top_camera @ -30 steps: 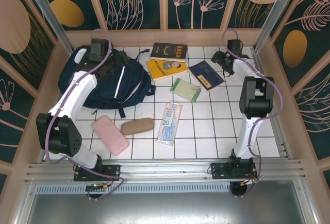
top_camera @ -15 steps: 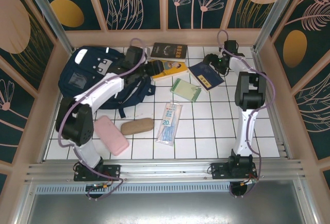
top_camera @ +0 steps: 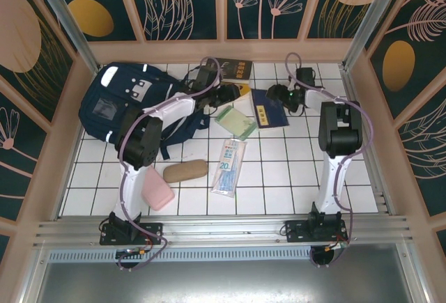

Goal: Pack the student bag

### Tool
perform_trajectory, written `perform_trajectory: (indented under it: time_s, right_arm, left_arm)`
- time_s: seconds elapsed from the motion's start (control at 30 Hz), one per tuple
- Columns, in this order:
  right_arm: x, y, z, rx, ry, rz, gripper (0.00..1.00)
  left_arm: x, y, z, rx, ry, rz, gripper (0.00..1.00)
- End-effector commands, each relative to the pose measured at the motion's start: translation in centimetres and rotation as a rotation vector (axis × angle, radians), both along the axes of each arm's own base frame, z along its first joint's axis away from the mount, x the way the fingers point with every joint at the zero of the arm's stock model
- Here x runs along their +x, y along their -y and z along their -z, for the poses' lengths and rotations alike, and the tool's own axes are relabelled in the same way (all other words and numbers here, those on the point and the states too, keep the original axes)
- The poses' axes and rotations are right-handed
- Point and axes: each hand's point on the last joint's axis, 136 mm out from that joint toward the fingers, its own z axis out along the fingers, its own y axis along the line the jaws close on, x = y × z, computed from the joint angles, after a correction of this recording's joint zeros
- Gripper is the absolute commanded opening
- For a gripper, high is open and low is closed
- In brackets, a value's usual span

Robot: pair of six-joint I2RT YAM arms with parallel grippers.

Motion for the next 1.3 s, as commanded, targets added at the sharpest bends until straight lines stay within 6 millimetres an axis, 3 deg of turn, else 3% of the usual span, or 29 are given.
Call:
perform_trajectory:
  time_s: [0.0,0.17,0.4,0.57,0.73,0.9,1.13,1.27]
  right_arm:
    - [-5.9,-4.6,0.5,0.107,-0.152,-0.042,0.83]
    - [-7.5,-4.6,-1.0,0.188,-0.130,-0.038,0.83]
    - [-6.6,-4.6,-1.9,0.268,-0.126,0.013,0.83]
    - [-6.8,-3.6,-1.2,0.212,-0.152,0.050,0.83]
    - [-8.5,-4.4,-0.1,0.239,-0.196,0.012,0.83]
    - [-9.7,-4.8,1.0,0.292,-0.224,0.010,0.83]
    - [-9.8,-4.5,1.4,0.330,-0.236,0.024,0.82]
    - [-9.7,-4.3,1.5,0.323,-0.236,0.027,0.81]
  left_arm:
    - [0.0,2.2,0.6,-0.026,-0.026,0.043,0.65]
    - [-1.0,3.2,2.6,-0.003,-0.054,0.071,0.65]
    - [-1.8,3.5,5.6,0.034,-0.112,0.081,0.65]
    - [-3.6,4.3,7.9,0.076,-0.162,0.108,0.65]
    - [-5.5,5.1,9.0,0.008,-0.223,0.141,0.63]
    - [-6.3,6.3,7.6,-0.123,-0.233,0.165,0.55]
    - [-6.6,7.3,3.2,-0.248,-0.177,0.204,0.42]
    - [-7.1,7.3,1.3,-0.286,-0.150,0.228,0.45]
